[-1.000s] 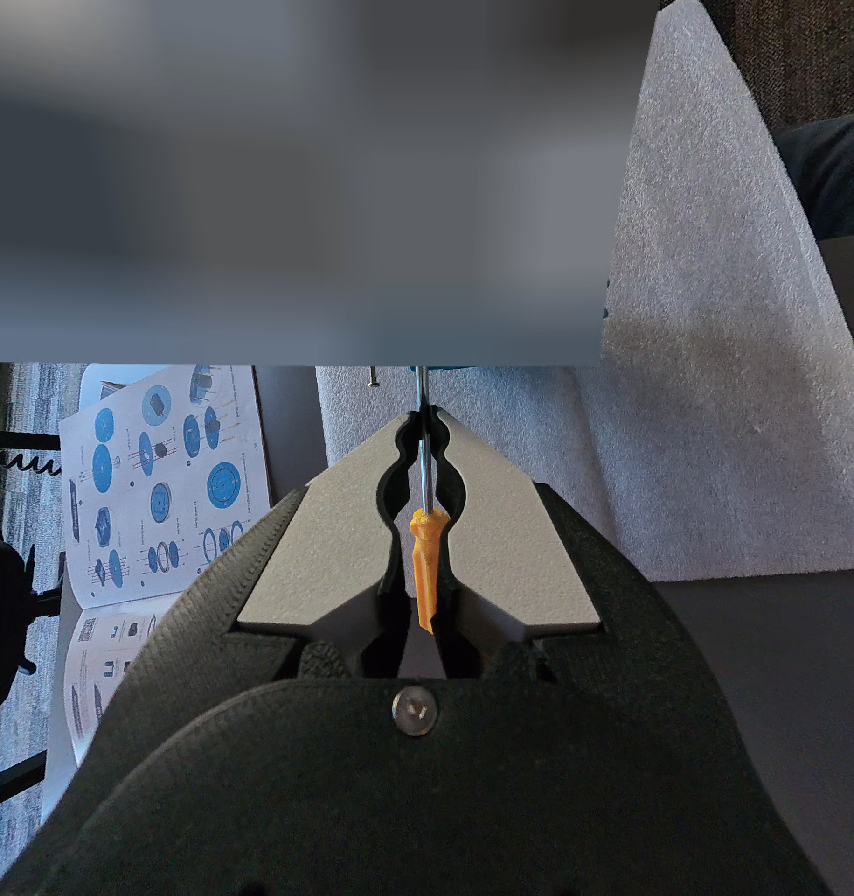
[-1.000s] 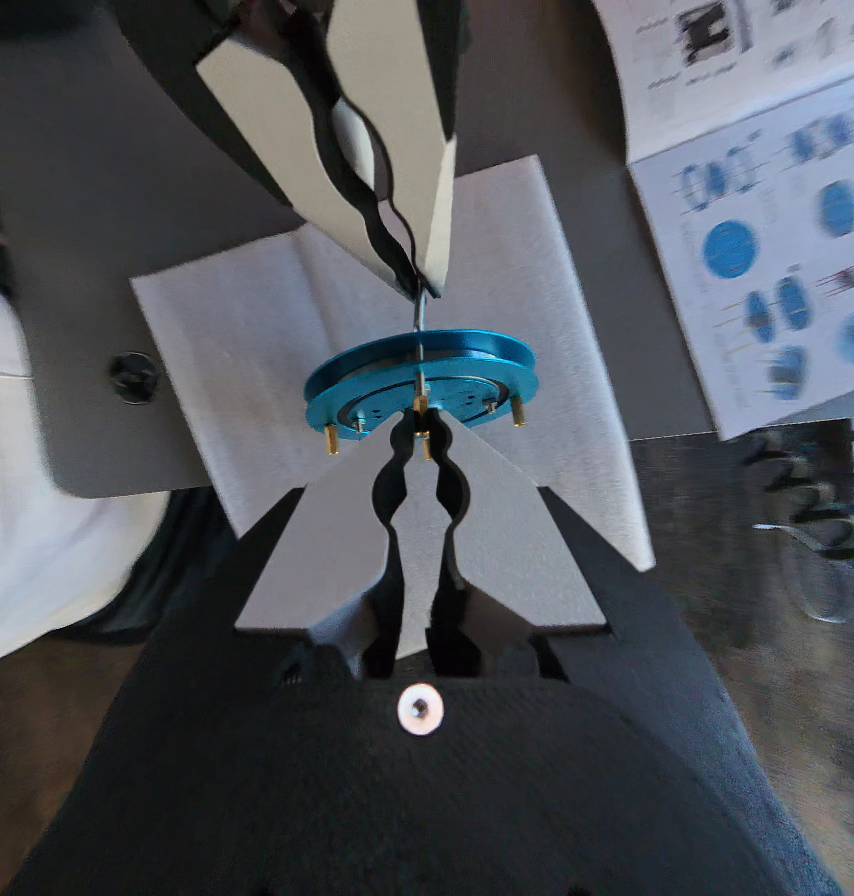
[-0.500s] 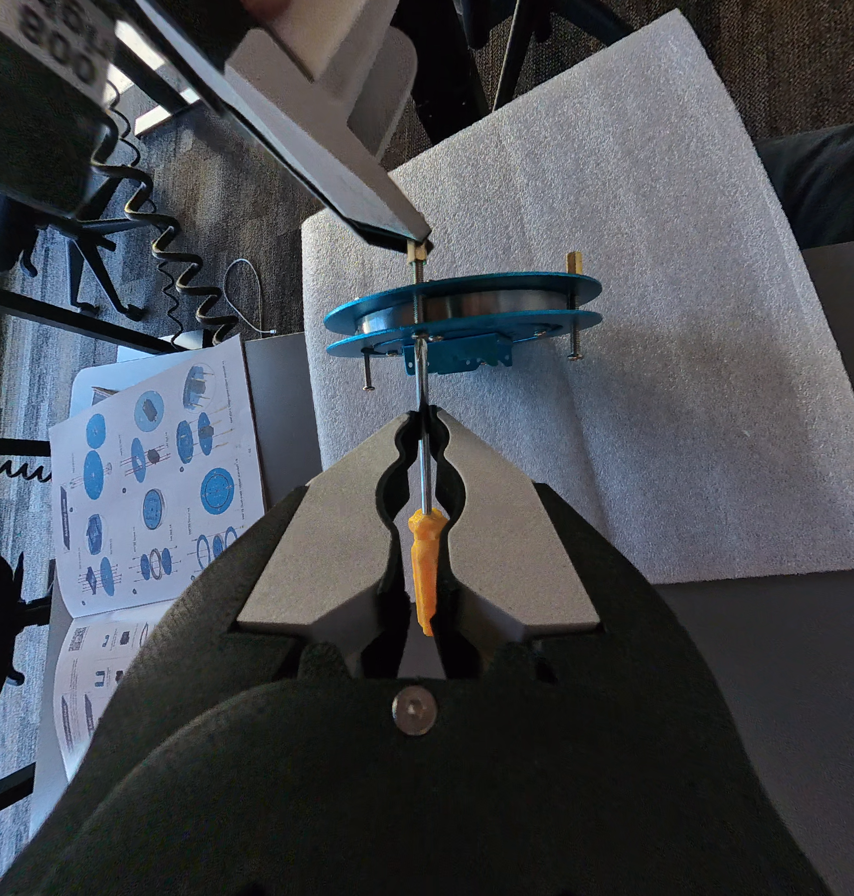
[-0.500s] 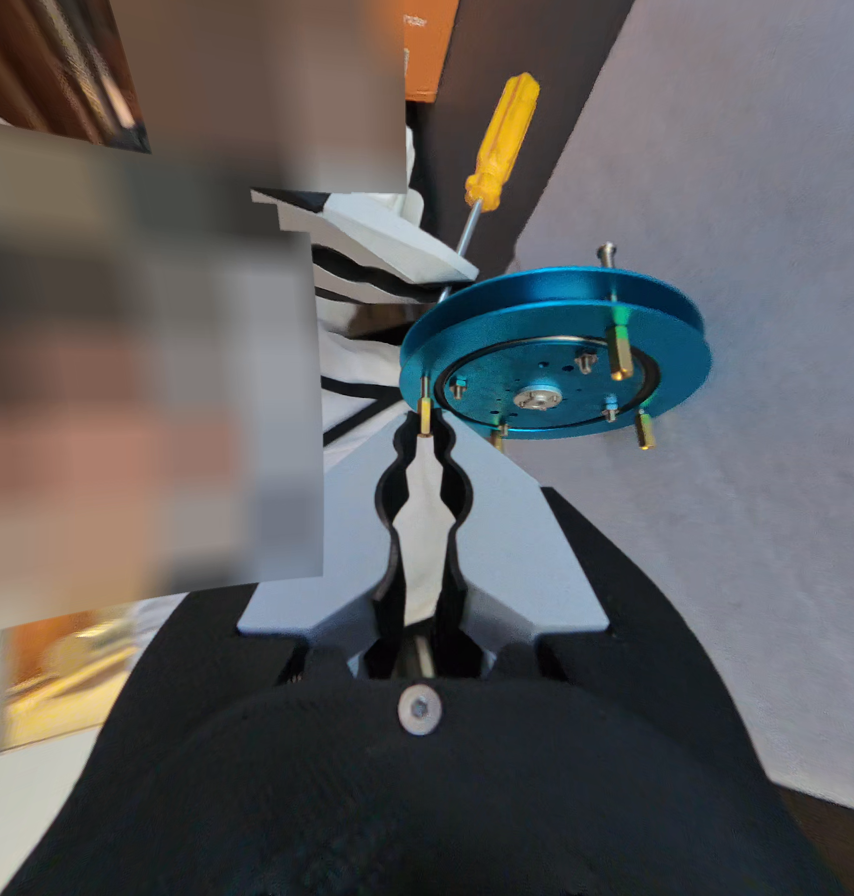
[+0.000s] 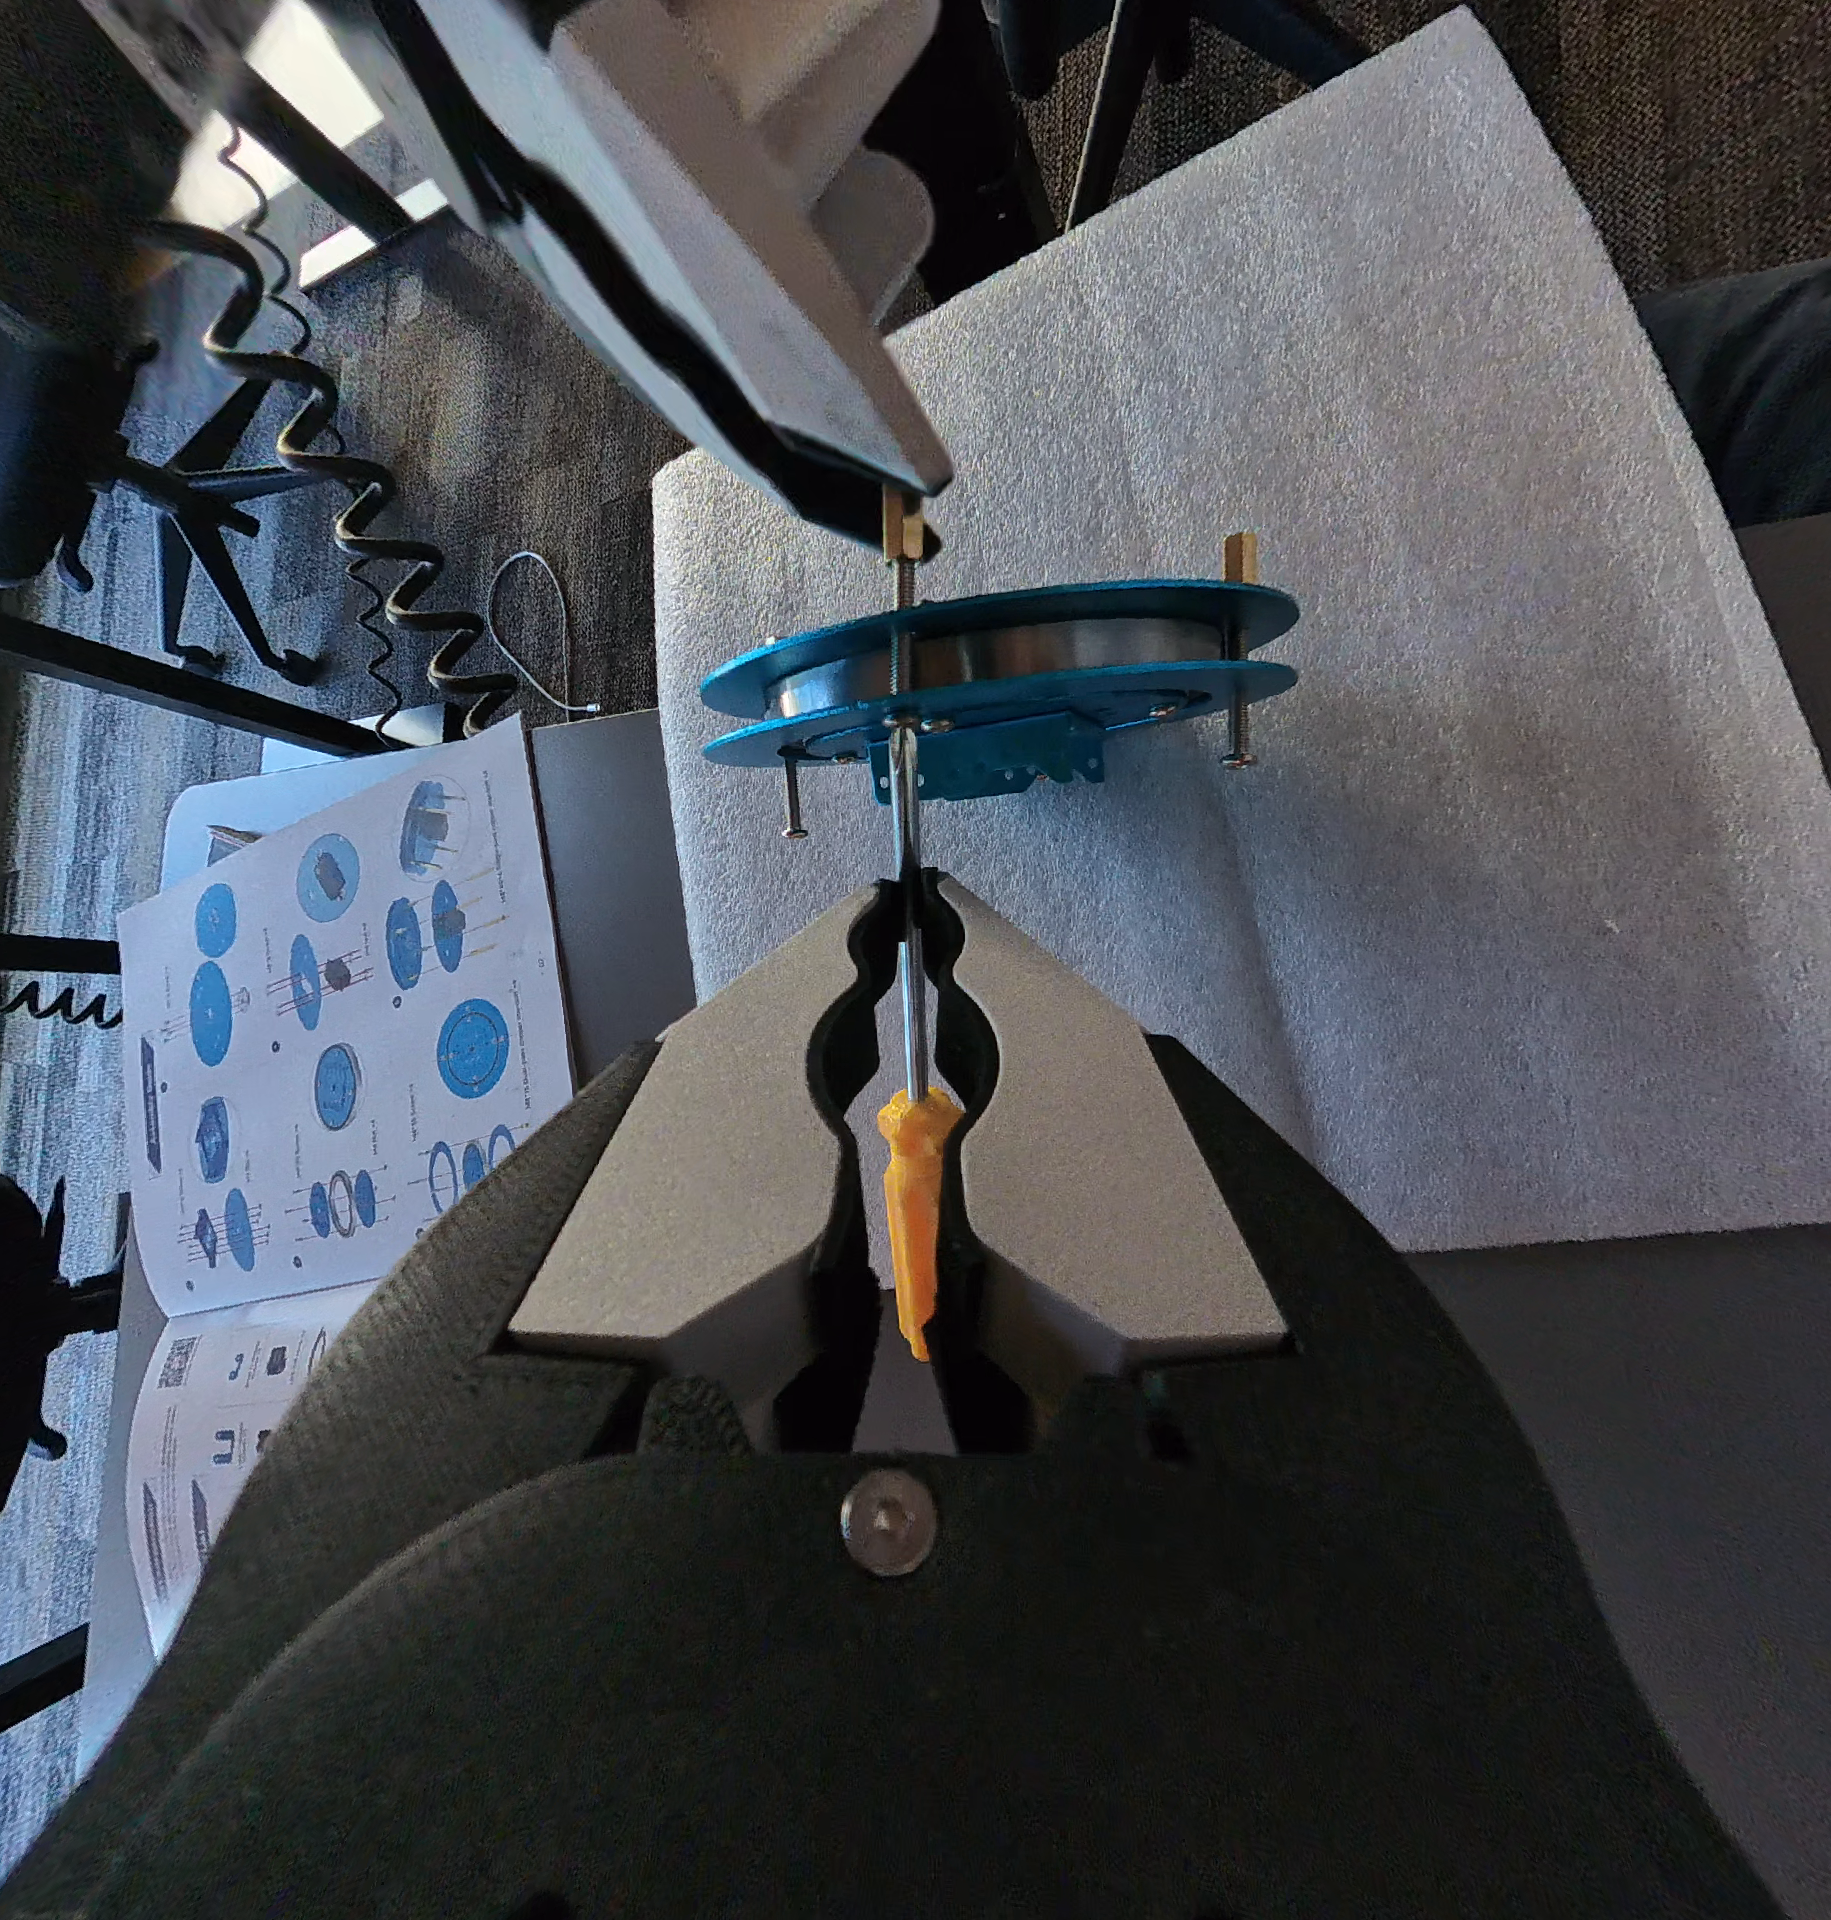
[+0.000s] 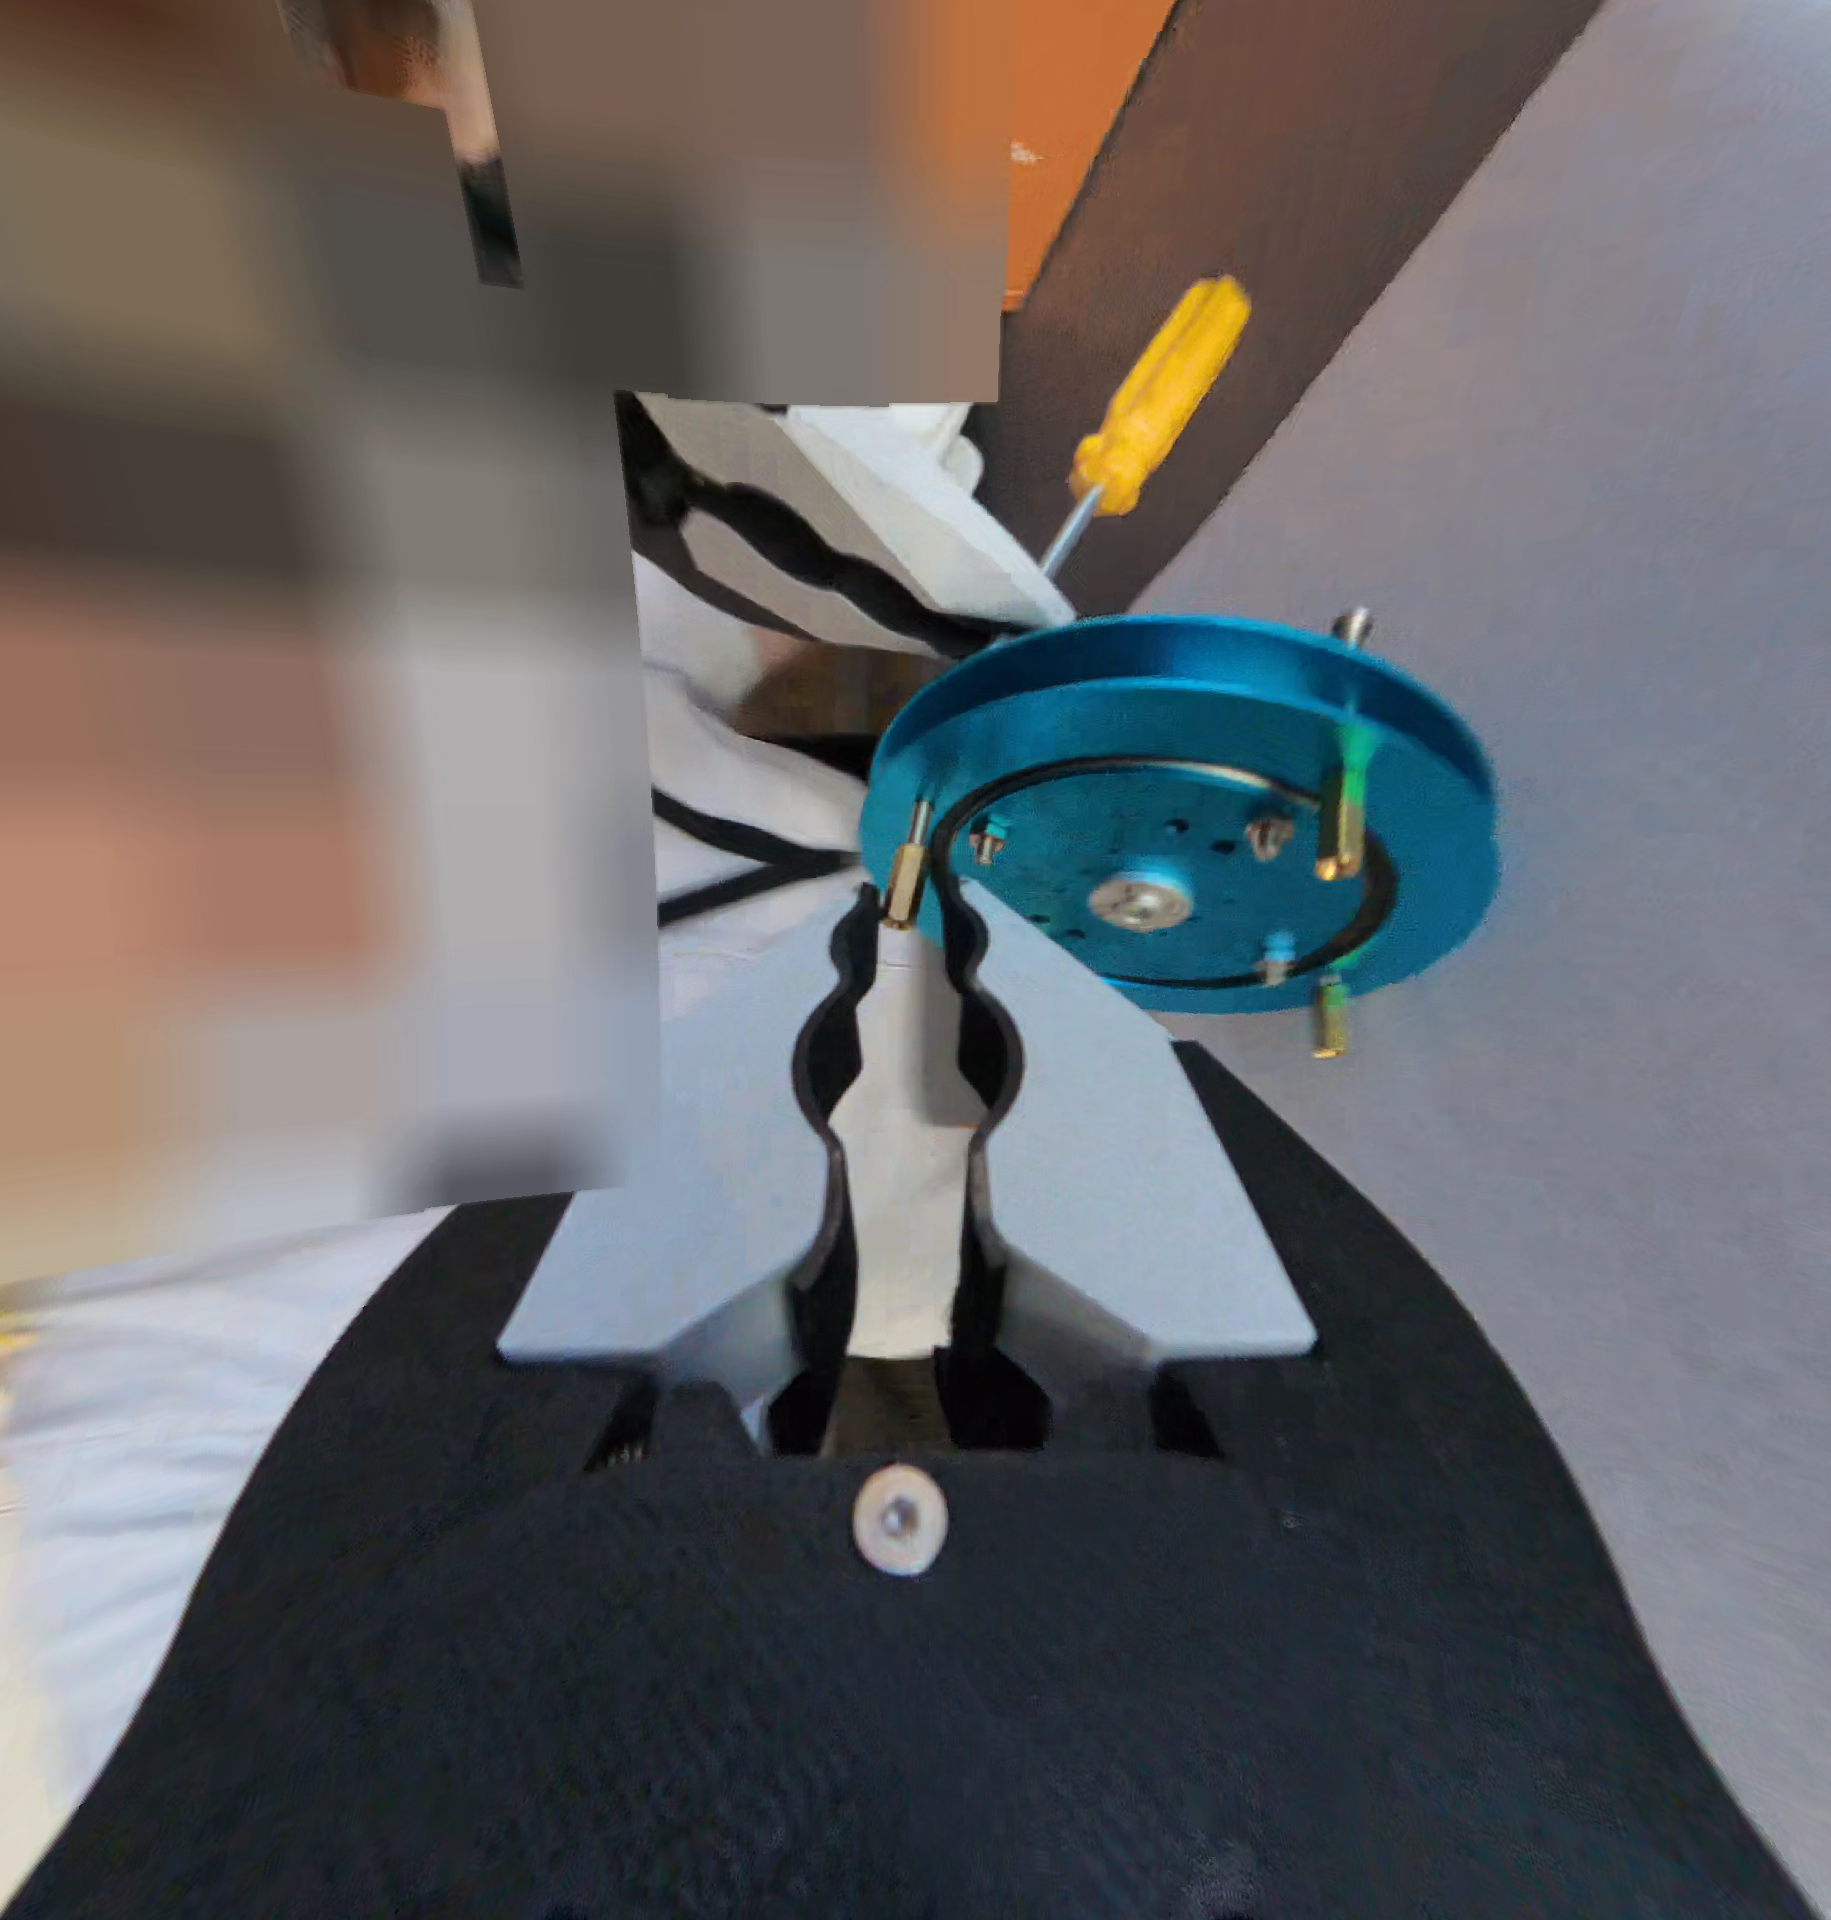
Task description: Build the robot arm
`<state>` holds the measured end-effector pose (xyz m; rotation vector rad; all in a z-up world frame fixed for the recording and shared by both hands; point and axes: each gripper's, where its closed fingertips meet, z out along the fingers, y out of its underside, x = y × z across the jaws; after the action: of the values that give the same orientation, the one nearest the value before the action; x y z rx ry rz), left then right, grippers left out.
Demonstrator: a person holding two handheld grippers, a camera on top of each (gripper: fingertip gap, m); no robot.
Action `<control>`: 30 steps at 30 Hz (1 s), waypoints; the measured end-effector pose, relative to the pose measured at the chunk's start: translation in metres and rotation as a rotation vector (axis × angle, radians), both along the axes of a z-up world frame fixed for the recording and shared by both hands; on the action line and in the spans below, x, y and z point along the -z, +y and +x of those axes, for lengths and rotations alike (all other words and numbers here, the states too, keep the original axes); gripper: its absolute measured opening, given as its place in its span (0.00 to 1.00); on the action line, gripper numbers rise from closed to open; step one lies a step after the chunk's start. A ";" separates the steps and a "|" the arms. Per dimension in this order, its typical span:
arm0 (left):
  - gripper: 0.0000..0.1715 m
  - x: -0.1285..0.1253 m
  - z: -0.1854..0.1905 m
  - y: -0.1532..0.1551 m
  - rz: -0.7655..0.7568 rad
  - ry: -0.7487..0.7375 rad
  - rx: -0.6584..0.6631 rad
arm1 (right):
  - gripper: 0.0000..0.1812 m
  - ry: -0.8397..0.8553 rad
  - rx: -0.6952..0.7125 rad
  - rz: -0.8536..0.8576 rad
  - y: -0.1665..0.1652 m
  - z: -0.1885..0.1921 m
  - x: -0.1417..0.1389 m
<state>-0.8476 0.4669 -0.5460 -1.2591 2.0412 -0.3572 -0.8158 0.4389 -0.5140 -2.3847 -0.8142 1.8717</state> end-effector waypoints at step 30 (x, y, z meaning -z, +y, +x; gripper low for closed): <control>0.01 -0.004 -0.002 0.002 0.025 0.003 -0.011 | 0.02 -0.357 0.130 0.331 0.005 -0.001 0.004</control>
<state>-0.8497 0.4688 -0.5415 -1.2556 2.0345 -0.3245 -0.8168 0.4438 -0.5179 -2.5087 -0.8776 1.1721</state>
